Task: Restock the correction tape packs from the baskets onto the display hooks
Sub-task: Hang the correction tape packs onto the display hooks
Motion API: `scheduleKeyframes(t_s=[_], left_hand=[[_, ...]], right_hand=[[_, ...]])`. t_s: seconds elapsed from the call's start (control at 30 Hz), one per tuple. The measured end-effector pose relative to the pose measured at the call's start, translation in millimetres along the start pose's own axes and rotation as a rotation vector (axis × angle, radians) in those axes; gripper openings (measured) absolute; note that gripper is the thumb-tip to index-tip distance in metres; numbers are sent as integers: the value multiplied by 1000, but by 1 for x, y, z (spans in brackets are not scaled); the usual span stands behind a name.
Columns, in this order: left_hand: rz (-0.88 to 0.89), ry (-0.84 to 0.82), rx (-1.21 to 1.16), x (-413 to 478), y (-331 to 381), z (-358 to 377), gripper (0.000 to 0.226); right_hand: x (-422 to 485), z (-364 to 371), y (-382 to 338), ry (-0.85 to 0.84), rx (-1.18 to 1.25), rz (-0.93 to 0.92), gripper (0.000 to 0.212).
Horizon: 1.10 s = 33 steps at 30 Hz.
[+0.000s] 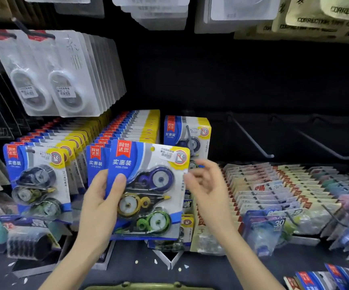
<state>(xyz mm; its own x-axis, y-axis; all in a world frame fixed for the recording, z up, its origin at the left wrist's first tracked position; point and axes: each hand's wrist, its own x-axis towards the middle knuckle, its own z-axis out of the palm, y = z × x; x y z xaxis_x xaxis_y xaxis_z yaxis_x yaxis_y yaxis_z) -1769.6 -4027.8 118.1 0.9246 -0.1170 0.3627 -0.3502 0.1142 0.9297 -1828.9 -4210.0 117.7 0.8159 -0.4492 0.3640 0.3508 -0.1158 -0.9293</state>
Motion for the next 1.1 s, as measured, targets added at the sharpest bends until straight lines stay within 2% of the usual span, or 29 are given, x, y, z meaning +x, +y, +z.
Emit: scheduleKeyframes(t_s=[0.07,0.2,0.27,0.33,0.4,0.47,0.57,0.9,1.1], left_hand=[[-6,-32,-9,-3,1,9,16],[41,-127,151,0,-2,12,10],[160,-120,365,6,-4,6,17],[383,-64,651,14,-5,-2,42],[572,-23,877,26,-10,-9,52],[644,-31,1030,35,-17,-13,54],[634,-72,1200,43,-32,-15,57],[759,-93,1247,51,-48,-20,54],[757,-82,1238,51,-50,-21,54]], right_hand=[[-1,7,-3,-95,90,46,43],[1,3,-5,-34,218,39,41],[1,-6,-3,28,221,37,41],[2,-18,1,86,179,54,42],[4,-29,2,115,134,65,41],[6,-35,1,118,75,49,37],[7,-38,-1,104,-1,18,33],[19,-43,-5,124,-249,13,39],[61,-37,31,113,18,66,40]])
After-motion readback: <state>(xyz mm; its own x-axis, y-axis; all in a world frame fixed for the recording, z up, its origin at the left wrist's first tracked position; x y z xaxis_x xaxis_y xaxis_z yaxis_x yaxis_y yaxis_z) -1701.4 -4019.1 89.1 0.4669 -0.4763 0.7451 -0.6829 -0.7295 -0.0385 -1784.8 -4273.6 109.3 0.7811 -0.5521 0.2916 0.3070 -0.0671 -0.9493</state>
